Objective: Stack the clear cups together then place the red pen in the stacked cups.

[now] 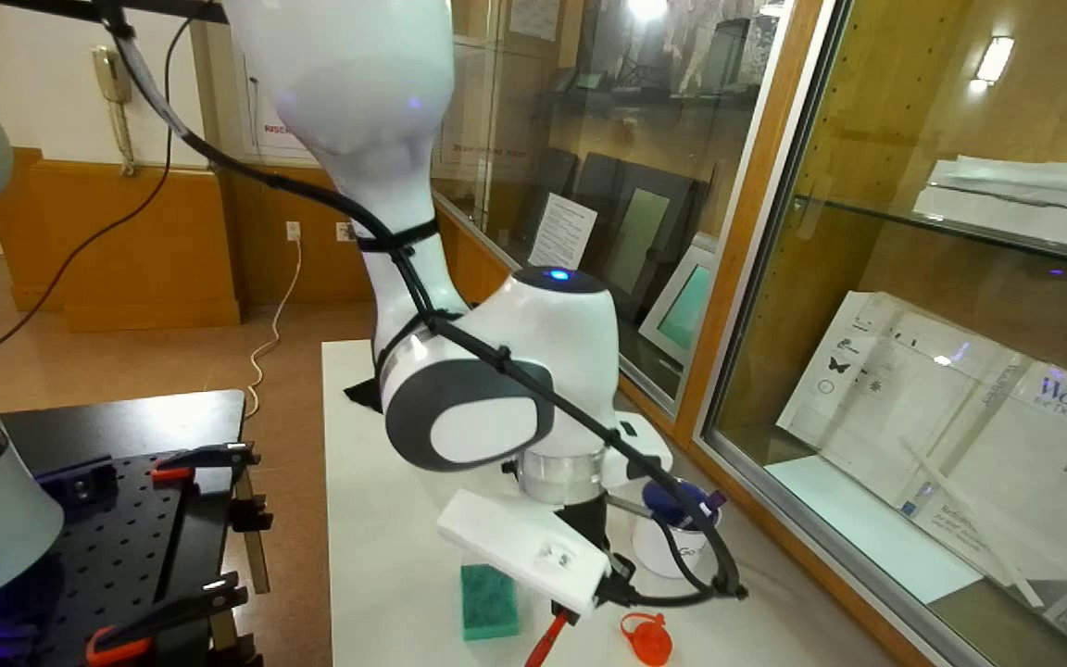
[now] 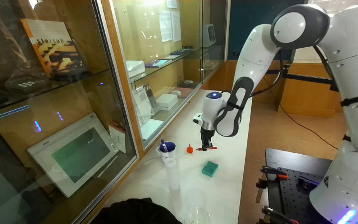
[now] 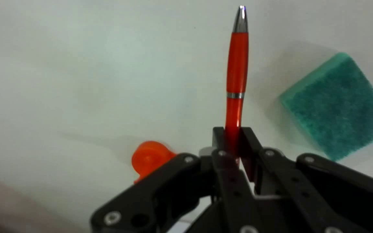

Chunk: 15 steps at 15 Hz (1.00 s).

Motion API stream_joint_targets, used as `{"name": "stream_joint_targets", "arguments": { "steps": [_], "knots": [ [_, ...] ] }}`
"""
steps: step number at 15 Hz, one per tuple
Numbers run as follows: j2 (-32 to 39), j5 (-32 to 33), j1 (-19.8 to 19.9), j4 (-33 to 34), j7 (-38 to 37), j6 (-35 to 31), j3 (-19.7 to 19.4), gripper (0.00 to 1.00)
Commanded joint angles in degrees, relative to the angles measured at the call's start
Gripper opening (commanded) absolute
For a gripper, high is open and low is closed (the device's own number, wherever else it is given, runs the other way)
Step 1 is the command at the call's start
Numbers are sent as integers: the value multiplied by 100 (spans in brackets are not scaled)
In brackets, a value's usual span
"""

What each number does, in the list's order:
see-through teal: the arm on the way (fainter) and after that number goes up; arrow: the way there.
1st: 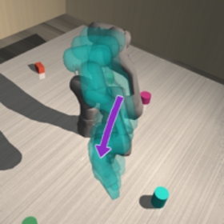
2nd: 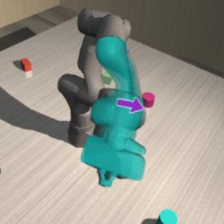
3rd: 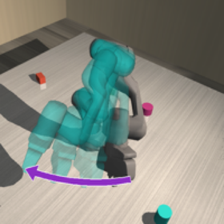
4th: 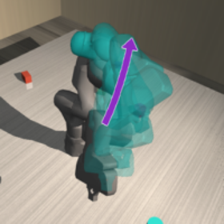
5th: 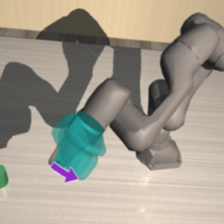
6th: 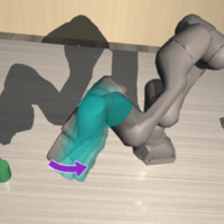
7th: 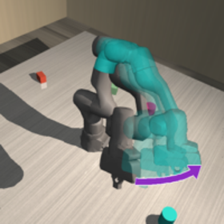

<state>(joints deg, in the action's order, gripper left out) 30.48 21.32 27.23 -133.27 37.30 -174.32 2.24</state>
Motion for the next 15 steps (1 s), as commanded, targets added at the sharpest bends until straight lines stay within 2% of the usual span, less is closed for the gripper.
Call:
{"name": "stream_joint_targets", "arguments": {
  "steps": [1,3,5,6,10,12,15],
  "knots": [
    [-1096,113,-205,-1090,316,-295,105,4],
    [-1480,104,-314,-1418,512,-290,319,4],
    [-1689,-78,-271,-1604,837,-306,752,4],
    [-1732,-43,49,-1653,953,-324,1236,4],
    [-1238,-681,1195,-1613,1826,-823,3221,4],
    [-885,-578,1954,-1549,2133,-953,4173,4],
    [-215,-231,3127,-1544,2572,-1030,5369,4]
  ]
}}
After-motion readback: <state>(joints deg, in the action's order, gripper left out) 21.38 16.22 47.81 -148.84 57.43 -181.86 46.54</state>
